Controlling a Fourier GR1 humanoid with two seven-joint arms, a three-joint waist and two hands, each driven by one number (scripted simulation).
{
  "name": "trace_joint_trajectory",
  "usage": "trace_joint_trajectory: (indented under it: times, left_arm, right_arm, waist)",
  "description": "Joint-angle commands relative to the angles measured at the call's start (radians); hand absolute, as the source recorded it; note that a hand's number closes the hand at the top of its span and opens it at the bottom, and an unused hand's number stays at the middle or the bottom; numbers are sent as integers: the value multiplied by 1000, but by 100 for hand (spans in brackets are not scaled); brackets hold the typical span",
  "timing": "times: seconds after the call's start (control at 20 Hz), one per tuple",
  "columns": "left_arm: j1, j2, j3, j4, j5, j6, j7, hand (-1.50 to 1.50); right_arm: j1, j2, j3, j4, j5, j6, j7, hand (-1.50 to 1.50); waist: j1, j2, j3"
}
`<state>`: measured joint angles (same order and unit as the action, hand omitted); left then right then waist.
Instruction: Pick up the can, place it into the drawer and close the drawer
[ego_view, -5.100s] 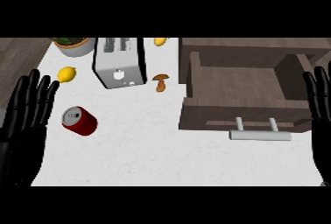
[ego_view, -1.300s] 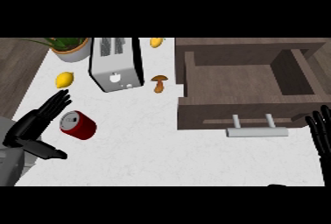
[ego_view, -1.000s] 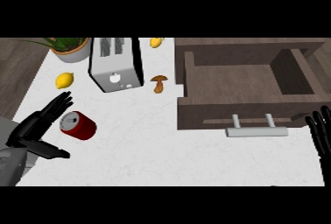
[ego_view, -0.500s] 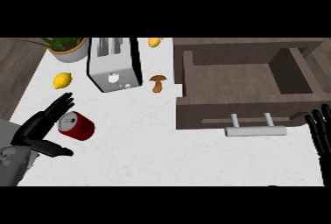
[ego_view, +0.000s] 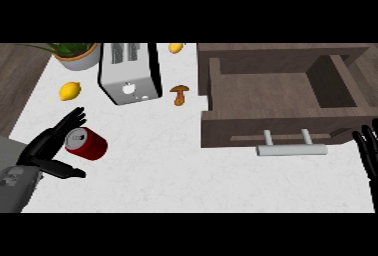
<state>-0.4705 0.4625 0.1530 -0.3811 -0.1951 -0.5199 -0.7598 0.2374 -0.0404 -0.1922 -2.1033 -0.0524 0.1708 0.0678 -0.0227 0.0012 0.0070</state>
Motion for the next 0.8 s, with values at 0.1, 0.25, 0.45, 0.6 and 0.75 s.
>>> trace_joint_trajectory:
  times: [0.1,0.25,0.45,0.6,0.75]
  left_arm:
    - [-44,-5,-4,100,-16,-62,-124,-150]
    - [-85,-14,-9,136,-23,-59,-102,-150]
    - [-103,-59,-6,144,-15,-19,-86,-150]
    - [-97,-72,-27,130,-25,-49,-101,-150]
    - [-108,-77,-35,127,-32,-31,-103,-150]
  right_arm:
    - [2,-8,-9,-38,-11,4,34,-150]
    - [24,-10,-23,-9,-25,25,9,-150]
    - [13,-38,-71,-27,-94,47,33,-150]
    - [23,1,-23,-22,-9,18,-5,-150]
    - [105,38,26,-54,15,39,-43,-150]
  waist:
    - [-5,7,-10]
    - [-8,8,-10]
    - [-7,6,-10]
    - [-1,5,-9]
    - [-3,4,-9]
